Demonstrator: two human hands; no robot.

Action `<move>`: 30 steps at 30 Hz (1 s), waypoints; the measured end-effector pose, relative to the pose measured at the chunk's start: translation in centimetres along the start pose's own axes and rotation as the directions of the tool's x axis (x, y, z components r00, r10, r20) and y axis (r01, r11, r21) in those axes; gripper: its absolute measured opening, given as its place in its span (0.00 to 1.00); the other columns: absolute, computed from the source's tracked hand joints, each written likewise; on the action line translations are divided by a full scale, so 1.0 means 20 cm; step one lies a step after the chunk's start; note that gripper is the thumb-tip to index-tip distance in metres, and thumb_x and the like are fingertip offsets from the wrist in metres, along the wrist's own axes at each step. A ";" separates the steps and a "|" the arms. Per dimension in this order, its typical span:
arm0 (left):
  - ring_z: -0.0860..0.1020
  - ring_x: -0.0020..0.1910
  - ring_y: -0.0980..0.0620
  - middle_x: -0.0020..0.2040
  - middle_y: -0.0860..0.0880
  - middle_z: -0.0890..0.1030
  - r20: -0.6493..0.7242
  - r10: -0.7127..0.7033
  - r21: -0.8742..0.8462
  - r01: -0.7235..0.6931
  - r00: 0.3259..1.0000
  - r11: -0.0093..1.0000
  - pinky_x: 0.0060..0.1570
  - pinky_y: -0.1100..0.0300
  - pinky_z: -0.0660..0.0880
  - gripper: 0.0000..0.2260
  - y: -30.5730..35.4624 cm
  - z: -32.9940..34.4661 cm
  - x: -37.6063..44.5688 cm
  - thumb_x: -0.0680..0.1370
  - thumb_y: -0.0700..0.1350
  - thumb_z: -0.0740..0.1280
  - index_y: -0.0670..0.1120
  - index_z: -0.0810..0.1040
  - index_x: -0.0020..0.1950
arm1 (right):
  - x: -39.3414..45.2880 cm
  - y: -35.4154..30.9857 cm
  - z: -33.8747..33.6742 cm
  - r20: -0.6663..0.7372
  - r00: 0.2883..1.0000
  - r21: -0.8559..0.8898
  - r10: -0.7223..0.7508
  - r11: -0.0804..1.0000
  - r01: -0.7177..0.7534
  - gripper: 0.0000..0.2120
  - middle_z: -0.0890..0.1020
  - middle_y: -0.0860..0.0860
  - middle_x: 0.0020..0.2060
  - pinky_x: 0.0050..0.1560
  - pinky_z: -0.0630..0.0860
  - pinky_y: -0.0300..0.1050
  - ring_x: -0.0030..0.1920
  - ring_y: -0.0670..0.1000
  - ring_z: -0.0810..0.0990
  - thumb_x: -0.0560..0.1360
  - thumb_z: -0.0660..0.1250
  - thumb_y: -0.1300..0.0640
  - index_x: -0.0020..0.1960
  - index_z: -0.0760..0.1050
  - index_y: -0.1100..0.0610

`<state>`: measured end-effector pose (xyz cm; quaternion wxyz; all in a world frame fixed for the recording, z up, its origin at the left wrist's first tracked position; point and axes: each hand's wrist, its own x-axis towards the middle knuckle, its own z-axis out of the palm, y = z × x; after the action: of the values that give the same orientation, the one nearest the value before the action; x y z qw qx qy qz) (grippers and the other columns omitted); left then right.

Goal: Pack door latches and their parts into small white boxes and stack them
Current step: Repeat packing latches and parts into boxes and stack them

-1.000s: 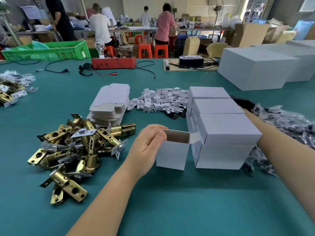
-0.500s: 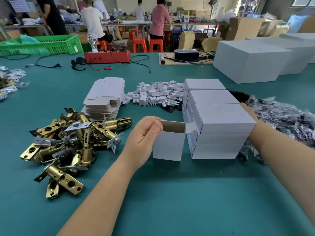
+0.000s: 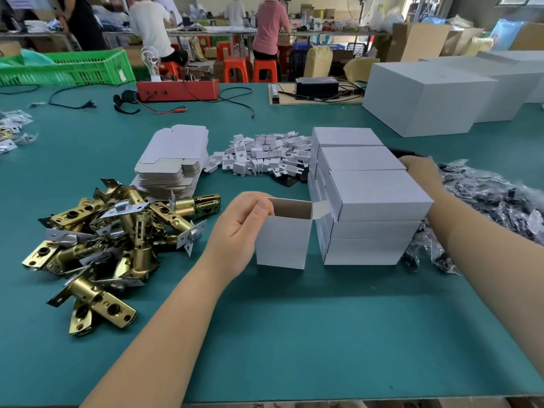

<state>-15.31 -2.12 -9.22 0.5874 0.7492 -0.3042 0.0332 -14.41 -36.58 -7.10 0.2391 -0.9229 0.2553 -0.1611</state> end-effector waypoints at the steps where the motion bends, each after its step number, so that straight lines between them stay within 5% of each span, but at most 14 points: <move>1: 0.75 0.52 0.61 0.49 0.58 0.78 0.000 0.000 -0.001 0.000 1.000 1.000 0.51 0.72 0.68 0.12 0.00 0.00 0.00 0.80 0.51 0.55 0.53 0.73 0.40 | -0.01 -0.01 -0.01 -0.055 0.998 0.013 -0.008 1.000 0.008 0.08 0.81 0.60 0.50 0.43 0.63 0.42 0.46 0.55 0.73 0.77 0.64 0.61 0.53 0.80 0.61; 5: 0.75 0.51 0.60 0.49 0.56 0.79 -0.003 0.015 -0.011 -0.015 1.000 1.000 0.52 0.71 0.68 0.12 0.00 0.00 0.00 0.79 0.56 0.56 0.54 0.75 0.42 | -0.08 -0.02 -0.08 -0.225 0.970 0.375 0.091 0.927 0.000 0.09 0.82 0.52 0.42 0.31 0.70 0.30 0.35 0.45 0.79 0.76 0.66 0.57 0.53 0.82 0.56; 8: 0.75 0.53 0.59 0.48 0.56 0.79 -0.013 0.030 -0.039 -0.030 0.999 0.999 0.54 0.69 0.68 0.13 0.00 0.01 0.00 0.77 0.58 0.56 0.55 0.76 0.44 | -0.13 -0.05 -0.13 -0.243 0.950 0.620 0.198 0.784 -0.004 0.09 0.82 0.54 0.42 0.25 0.75 0.36 0.28 0.45 0.82 0.78 0.63 0.52 0.50 0.78 0.56; 14: 0.75 0.51 0.63 0.46 0.61 0.79 -0.011 -0.022 -0.095 0.021 1.000 0.995 0.52 0.73 0.68 0.10 0.00 0.01 0.00 0.78 0.50 0.58 0.55 0.78 0.45 | -0.31 -0.24 -0.32 -0.217 0.971 0.840 0.102 0.526 0.133 0.08 0.83 0.55 0.45 0.52 0.79 0.43 0.45 0.52 0.83 0.77 0.63 0.65 0.47 0.80 0.56; 19: 0.76 0.53 0.62 0.49 0.57 0.80 -0.010 -0.042 -0.101 0.041 0.999 0.994 0.53 0.72 0.68 0.10 0.02 0.01 0.00 0.78 0.50 0.58 0.56 0.79 0.47 | -0.52 -0.53 -0.37 -0.047 0.999 0.981 0.008 0.187 0.045 0.23 0.79 0.59 0.48 0.53 0.79 0.44 0.52 0.56 0.79 0.74 0.51 0.74 0.34 0.82 0.61; 20: 0.76 0.53 0.62 0.50 0.56 0.80 -0.009 -0.046 -0.105 0.045 0.999 0.993 0.53 0.72 0.69 0.10 0.02 0.01 0.00 0.77 0.50 0.58 0.55 0.79 0.48 | -0.56 -0.57 -0.36 -0.024 0.999 0.974 -0.024 0.223 0.029 0.22 0.80 0.60 0.51 0.52 0.79 0.43 0.53 0.56 0.79 0.73 0.52 0.75 0.37 0.82 0.61; 23: 0.76 0.53 0.62 0.51 0.54 0.81 -0.012 -0.052 -0.129 0.050 0.999 0.990 0.53 0.72 0.69 0.10 0.03 0.01 0.00 0.77 0.49 0.58 0.54 0.80 0.49 | -0.68 -0.66 -0.28 -0.045 0.970 0.759 -0.239 0.623 0.189 0.25 0.81 0.49 0.54 0.45 0.78 0.38 0.50 0.49 0.78 0.71 0.58 0.74 0.48 0.82 0.48; 24: 0.76 0.53 0.62 0.51 0.54 0.81 -0.016 -0.051 -0.140 0.048 0.999 0.989 0.53 0.72 0.68 0.10 0.03 0.01 0.00 0.77 0.49 0.58 0.54 0.80 0.49 | -0.72 -0.68 -0.24 -0.047 0.946 0.685 -0.319 0.679 0.263 0.26 0.80 0.46 0.54 0.41 0.76 0.34 0.48 0.47 0.77 0.71 0.59 0.74 0.50 0.81 0.46; 26: 0.76 0.52 0.62 0.51 0.54 0.81 -0.026 -0.050 -0.154 0.045 0.998 0.987 0.54 0.71 0.69 0.10 0.03 0.01 0.00 0.77 0.49 0.59 0.53 0.79 0.50 | -0.79 -0.73 -0.14 -0.009 0.912 0.642 -0.409 0.698 0.319 0.25 0.80 0.44 0.50 0.43 0.75 0.30 0.46 0.44 0.77 0.70 0.59 0.75 0.52 0.82 0.51; 30: 0.76 0.54 0.56 0.53 0.50 0.80 -0.020 -0.076 -0.166 0.072 0.997 0.984 0.58 0.58 0.70 0.08 0.02 0.01 0.01 0.81 0.45 0.61 0.50 0.80 0.54 | -0.85 -0.77 0.01 0.008 0.926 0.640 -0.379 0.713 0.286 0.20 0.80 0.41 0.41 0.55 0.78 0.43 0.48 0.47 0.80 0.71 0.61 0.73 0.52 0.83 0.54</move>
<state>-15.49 -2.43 -8.81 0.6521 0.7083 -0.2702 -0.0043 -22.20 -15.64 -2.22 0.5167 -0.8293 -0.0007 -0.2127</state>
